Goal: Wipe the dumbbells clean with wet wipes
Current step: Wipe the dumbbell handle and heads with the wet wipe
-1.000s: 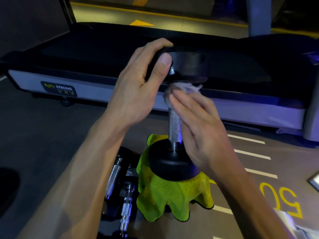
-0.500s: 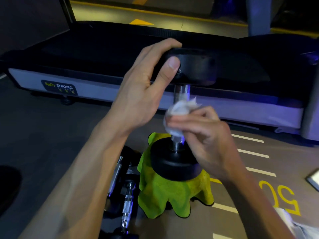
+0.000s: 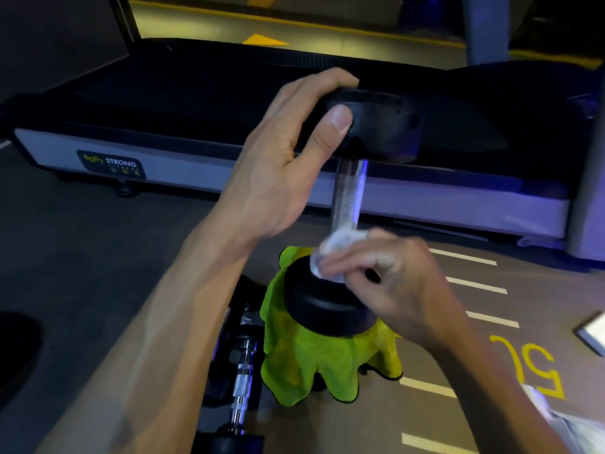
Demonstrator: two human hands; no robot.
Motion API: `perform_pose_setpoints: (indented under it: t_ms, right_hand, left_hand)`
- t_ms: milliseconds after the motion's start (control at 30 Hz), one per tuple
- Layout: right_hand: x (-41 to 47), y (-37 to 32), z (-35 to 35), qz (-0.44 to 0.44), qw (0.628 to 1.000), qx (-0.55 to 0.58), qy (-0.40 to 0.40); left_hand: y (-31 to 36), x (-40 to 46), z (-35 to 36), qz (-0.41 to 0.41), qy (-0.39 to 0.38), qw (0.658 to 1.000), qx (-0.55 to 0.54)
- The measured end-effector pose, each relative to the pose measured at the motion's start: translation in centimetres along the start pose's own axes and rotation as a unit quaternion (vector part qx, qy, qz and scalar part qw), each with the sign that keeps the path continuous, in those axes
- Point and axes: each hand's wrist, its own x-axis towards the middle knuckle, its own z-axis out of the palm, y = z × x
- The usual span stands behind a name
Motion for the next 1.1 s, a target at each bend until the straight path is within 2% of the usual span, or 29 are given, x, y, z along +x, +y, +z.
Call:
perform_pose_setpoints:
  t_ms: [100, 133, 267, 433, 567, 633, 700, 833, 967, 1100]
  right_hand:
    - [1.8, -0.4, 0.2, -0.024, 0.995, -0.007, 0.093]
    - [1.6, -0.3, 0.4, -0.034, 0.995, -0.010, 0.094]
    - [-1.2, 0.5, 0.5, -0.022, 1.000, -0.002, -0.003]
    - [-0.1, 0.1, 0.4, -0.056, 0.996, -0.034, 0.056]
    - [-1.8, 0.5, 0.3, -0.030, 0.999, -0.028, 0.014]
    - [-2.3, 0.9, -0.2, -0.007, 0.999, -0.019, 0.026]
    - [-2.0, 0.6, 0.0, -0.022, 0.998, -0.037, 0.035]
    - [-1.9, -0.6, 1.5, -0.028, 0.999, -0.039, -0.003]
    - [-2.5, 0.6, 0.0, 0.032, 0.998, -0.015, 0.049]
    - [-2.5, -0.4, 1.3, 0.008, 0.997, -0.047, 0.058]
  left_hand:
    - [-0.1, 0.2, 0.1, 0.005, -0.016, 1.000, -0.014]
    - [-0.2, 0.3, 0.0, 0.002, -0.019, 1.000, -0.018]
    - [-0.3, 0.4, 0.1, -0.003, -0.017, 0.999, -0.034]
    - [0.0, 0.2, 0.3, 0.001, -0.019, 0.999, -0.043]
    - [-0.1, 0.1, 0.1, -0.003, -0.026, 0.998, -0.054]
    - [-0.2, -0.1, 0.0, -0.004, -0.021, 0.998, -0.061]
    - [-0.2, -0.2, 0.1, -0.005, -0.018, 0.998, -0.061]
    - [-0.4, -0.2, 0.1, -0.007, -0.023, 0.997, -0.069]
    - [-0.5, -0.2, 0.1, -0.004, -0.020, 0.997, -0.069]
    - [-0.6, -0.1, 0.2, -0.018, -0.018, 0.997, -0.076]
